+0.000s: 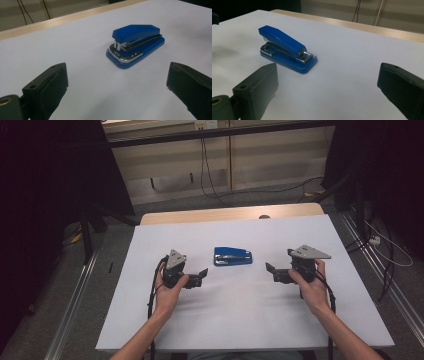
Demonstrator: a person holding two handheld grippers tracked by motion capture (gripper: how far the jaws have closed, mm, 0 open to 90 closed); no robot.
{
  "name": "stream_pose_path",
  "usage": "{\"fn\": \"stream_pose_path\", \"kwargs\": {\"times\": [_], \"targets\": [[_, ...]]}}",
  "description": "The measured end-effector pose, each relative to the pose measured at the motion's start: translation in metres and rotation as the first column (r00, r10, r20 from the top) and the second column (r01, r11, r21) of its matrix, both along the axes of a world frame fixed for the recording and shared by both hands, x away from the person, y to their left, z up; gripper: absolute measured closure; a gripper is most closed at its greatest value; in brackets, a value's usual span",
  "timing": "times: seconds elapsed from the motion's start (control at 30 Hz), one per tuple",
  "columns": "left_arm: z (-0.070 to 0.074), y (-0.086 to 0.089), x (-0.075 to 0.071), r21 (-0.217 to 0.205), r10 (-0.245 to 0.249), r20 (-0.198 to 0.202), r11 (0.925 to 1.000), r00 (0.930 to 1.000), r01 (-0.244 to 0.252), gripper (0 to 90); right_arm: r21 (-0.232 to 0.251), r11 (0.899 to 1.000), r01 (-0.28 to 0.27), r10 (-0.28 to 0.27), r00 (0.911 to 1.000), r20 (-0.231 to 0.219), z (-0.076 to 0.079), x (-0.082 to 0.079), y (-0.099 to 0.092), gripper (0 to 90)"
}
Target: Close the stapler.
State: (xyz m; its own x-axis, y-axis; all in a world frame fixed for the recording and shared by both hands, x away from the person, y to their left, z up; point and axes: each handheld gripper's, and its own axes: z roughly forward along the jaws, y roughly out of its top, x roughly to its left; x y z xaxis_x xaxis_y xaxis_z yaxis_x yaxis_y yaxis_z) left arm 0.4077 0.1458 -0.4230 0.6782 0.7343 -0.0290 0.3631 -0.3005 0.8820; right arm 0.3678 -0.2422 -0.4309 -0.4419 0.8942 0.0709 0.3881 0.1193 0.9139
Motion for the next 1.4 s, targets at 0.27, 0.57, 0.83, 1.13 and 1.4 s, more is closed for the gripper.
{"fn": "stream_pose_path", "kwargs": {"times": [0.27, 0.57, 0.83, 1.13, 1.4], "targets": [[0.002, 0.016, -0.012, 0.002, 0.014, 0.008, 0.9999, 0.9999, -0.014, 4.0, -0.010, 1.000, 0.012, -0.012, 0.9999, 0.007, -0.003, -0.015, -0.001, 3.3], [0.004, 0.032, -0.028, 0.014, 0.053, 0.025, 0.9985, 0.9983, -0.054, 4.0, -0.012, 0.999, 0.032, -0.032, 0.9991, 0.027, 0.000, -0.029, -0.004, 3.2], [0.004, 0.047, -0.041, -0.006, 0.068, 0.022, 0.9976, 0.9974, -0.068, 3.7, -0.008, 0.998, 0.054, -0.054, 0.9977, 0.041, 0.005, -0.041, -0.011, 3.1], [0.006, 0.063, -0.058, 0.002, 0.095, 0.046, 0.9955, 0.9944, -0.095, 3.7, -0.009, 0.996, 0.086, -0.085, 0.9958, 0.032, 0.006, -0.058, -0.027, 3.0], [0.007, 0.071, -0.069, 0.018, 0.122, 0.063, 0.9923, 0.9906, -0.123, 3.7, 0.016, 0.992, 0.122, -0.122, 0.9919, 0.035, 0.008, -0.074, -0.039, 2.6]]}}
